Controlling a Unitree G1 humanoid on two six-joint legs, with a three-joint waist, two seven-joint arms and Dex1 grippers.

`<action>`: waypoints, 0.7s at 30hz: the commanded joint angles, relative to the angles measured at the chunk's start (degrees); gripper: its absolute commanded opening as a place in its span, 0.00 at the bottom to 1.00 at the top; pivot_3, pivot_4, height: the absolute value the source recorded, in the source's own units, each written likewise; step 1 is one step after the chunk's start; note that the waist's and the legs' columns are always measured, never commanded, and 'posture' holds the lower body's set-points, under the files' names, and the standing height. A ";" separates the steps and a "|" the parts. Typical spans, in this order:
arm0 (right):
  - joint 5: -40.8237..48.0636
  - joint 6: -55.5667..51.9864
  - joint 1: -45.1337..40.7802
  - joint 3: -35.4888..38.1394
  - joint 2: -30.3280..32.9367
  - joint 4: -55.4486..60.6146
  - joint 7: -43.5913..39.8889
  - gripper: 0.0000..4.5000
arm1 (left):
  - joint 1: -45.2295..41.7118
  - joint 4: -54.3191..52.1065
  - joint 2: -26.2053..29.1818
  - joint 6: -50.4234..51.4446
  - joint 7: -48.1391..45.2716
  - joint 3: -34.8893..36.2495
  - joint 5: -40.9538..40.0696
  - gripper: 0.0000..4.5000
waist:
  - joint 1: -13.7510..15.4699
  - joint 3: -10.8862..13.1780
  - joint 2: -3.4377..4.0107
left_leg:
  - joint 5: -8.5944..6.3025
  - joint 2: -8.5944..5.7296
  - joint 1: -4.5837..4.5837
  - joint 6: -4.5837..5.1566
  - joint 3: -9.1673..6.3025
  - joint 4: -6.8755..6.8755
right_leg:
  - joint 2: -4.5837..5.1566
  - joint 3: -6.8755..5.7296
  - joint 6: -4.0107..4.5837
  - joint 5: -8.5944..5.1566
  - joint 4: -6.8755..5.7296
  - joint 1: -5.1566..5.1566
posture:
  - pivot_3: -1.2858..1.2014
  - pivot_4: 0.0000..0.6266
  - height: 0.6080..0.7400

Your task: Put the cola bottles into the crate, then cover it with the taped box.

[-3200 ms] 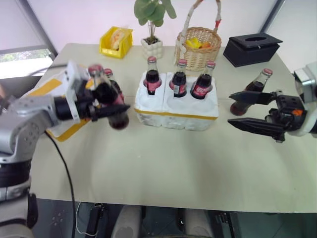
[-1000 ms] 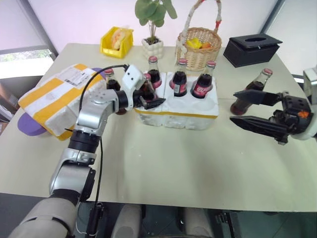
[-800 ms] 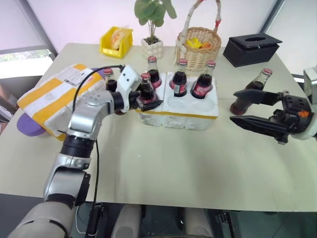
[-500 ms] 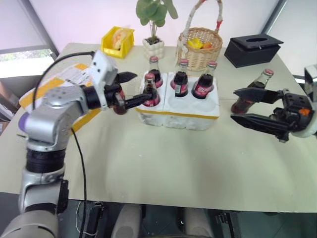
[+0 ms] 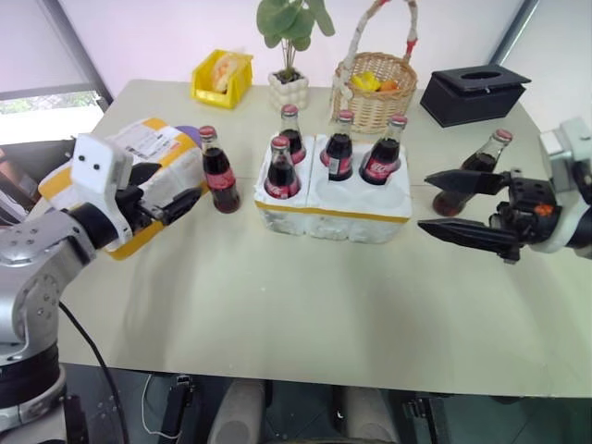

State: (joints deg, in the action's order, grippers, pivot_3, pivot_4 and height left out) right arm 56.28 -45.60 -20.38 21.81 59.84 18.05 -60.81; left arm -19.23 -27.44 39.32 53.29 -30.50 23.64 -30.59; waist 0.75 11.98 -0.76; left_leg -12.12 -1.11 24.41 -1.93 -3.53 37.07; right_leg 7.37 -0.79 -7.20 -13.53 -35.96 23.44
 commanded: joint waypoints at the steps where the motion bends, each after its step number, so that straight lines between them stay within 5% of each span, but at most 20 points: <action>1: -0.53 1.26 -1.91 0.30 0.35 -0.59 -1.01 1.00 | -3.30 4.60 -1.50 -4.69 3.49 -1.91 3.05 1.00 | 0.02 0.00 -0.01 | 0.00 0.00 0.01 0.00 0.00 -0.02 | 0.00 0.00 0.00 0.00 0.01 0.01 | 0.52 0.24 1.00; 11: 0.67 -0.14 -2.07 2.25 0.62 0.42 -0.72 1.00 | -12.66 25.34 -5.55 -17.62 2.27 -12.19 10.49 1.00 | -0.11 0.01 -0.02 | 0.00 0.00 0.02 0.01 0.01 -0.05 | -0.03 0.00 -0.01 0.01 0.02 0.02 | 0.52 0.24 1.00; 21: 2.38 -1.90 0.58 5.50 0.37 2.42 0.87 1.00 | -11.58 23.79 -4.34 -18.42 -0.89 -13.01 10.10 1.00 | -0.06 0.01 -0.02 | 0.00 0.00 0.01 0.01 0.01 -0.06 | -0.02 0.01 -0.02 0.02 0.01 0.03 | 0.52 0.24 1.00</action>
State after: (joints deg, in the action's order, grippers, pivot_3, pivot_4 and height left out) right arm 57.26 -47.59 -19.53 24.67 59.78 19.02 -60.29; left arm -31.07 -0.91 33.81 35.00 -31.07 9.73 -20.27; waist 0.69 11.98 -0.78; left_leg -12.11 -1.11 24.43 -1.92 -3.52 37.02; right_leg 7.35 -0.78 -7.22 -13.52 -35.95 23.47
